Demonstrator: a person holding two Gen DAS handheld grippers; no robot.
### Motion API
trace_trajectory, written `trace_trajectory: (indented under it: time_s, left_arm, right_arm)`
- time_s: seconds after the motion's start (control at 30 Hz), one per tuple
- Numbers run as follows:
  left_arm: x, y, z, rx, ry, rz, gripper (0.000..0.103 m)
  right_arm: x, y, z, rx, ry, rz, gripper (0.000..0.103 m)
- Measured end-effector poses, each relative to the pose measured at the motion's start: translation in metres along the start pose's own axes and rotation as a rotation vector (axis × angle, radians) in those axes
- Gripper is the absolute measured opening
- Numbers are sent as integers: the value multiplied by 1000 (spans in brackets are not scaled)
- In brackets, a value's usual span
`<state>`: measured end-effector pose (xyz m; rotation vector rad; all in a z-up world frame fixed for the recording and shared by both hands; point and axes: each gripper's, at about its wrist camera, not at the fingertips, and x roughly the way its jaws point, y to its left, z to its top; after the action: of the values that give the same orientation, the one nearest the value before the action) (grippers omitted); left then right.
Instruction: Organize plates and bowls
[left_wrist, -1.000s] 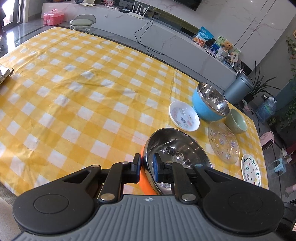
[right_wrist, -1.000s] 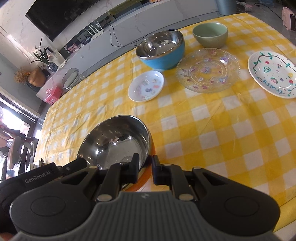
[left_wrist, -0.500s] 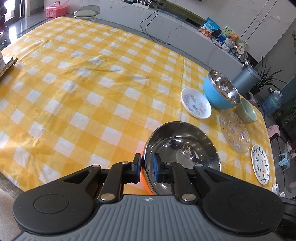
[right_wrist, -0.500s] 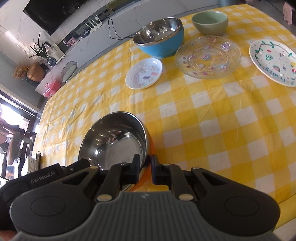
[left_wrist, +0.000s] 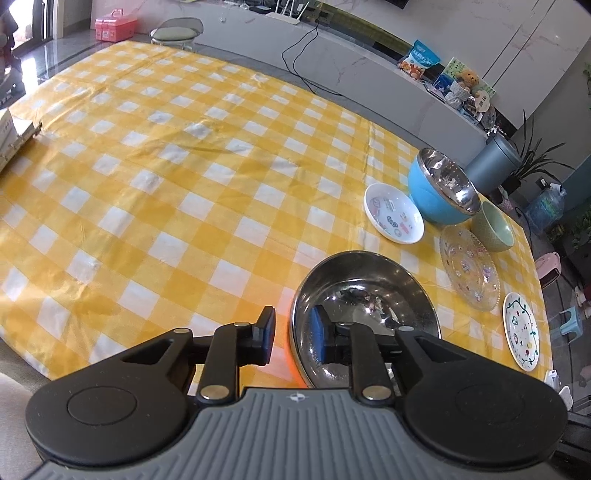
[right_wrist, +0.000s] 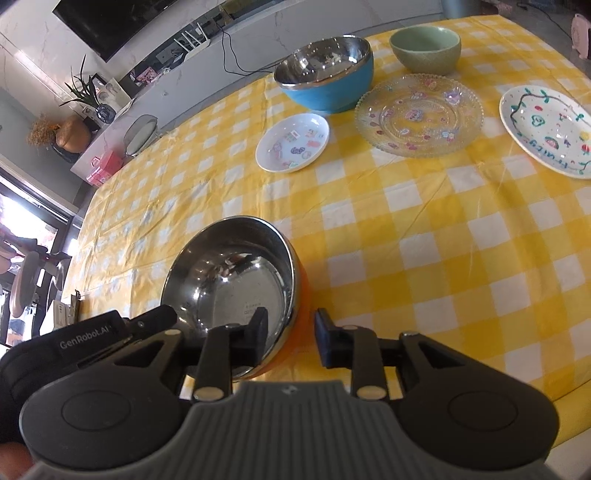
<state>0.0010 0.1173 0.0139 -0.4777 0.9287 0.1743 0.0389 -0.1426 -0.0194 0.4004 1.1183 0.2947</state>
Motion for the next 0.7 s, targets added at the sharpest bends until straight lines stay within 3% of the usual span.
trace_trajectory:
  time_s: [0.23, 0.43, 0.63, 0.7]
  left_arm:
    - [-31, -28, 4, 145, -81, -3, 28]
    - [-44, -63, 12, 278, -85, -47, 28]
    - [-40, -96, 34, 348, -47, -125, 28]
    - [-37, -108, 41, 374, -38, -142, 28]
  right_arm:
    - [-29, -3, 3, -56, -59, -10, 33]
    - [-57, -15, 15, -97, -112, -31, 36]
    - [-79, -37, 41, -114, -156, -63, 41]
    - [-84, -43, 53, -119, -165, -69, 47]
